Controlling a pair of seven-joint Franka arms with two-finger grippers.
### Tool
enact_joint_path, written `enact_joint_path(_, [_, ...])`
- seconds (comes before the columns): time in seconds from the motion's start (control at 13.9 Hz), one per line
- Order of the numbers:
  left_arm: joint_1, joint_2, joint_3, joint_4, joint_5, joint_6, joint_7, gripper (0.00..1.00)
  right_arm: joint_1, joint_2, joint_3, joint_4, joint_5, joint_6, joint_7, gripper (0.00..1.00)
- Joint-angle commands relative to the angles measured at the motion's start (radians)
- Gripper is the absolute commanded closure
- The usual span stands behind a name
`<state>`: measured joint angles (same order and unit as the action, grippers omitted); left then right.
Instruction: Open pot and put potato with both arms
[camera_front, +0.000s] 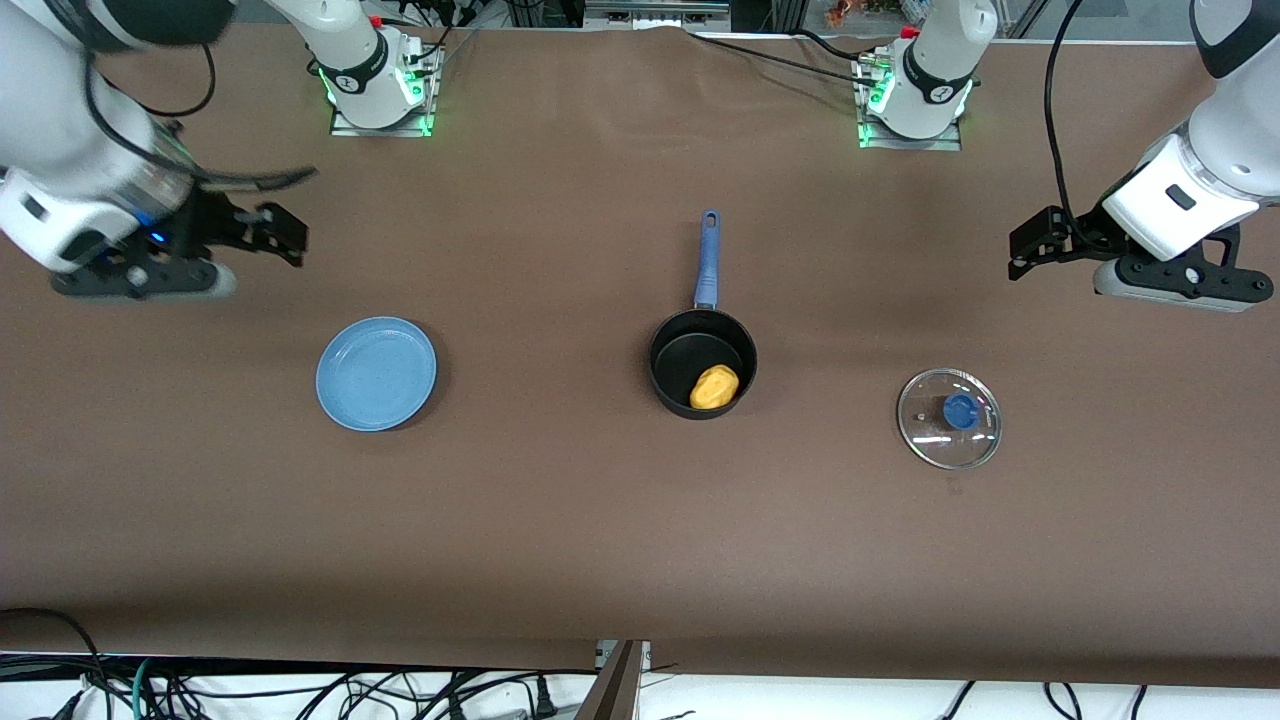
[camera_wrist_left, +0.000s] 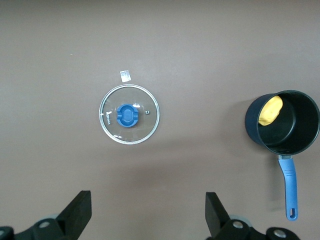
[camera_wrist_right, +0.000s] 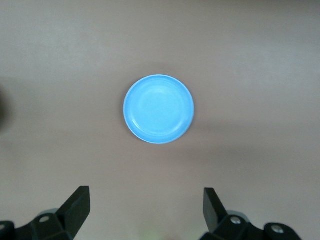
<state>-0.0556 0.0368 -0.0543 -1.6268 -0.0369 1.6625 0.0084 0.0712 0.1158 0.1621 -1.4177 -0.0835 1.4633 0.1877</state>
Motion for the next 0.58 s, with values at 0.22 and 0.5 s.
enact_joint_path(0.22, [-0.003,0.005,0.002,0.024,0.023,-0.032,-0.011,0.00,-0.042,-0.071,-0.048,-0.052,0.004,-0.037,-0.116,0.00])
enact_joint_path(0.5, [-0.003,0.005,0.002,0.024,0.022,-0.032,-0.011,0.00,-0.042,-0.045,-0.050,-0.035,0.005,-0.061,-0.116,0.00])
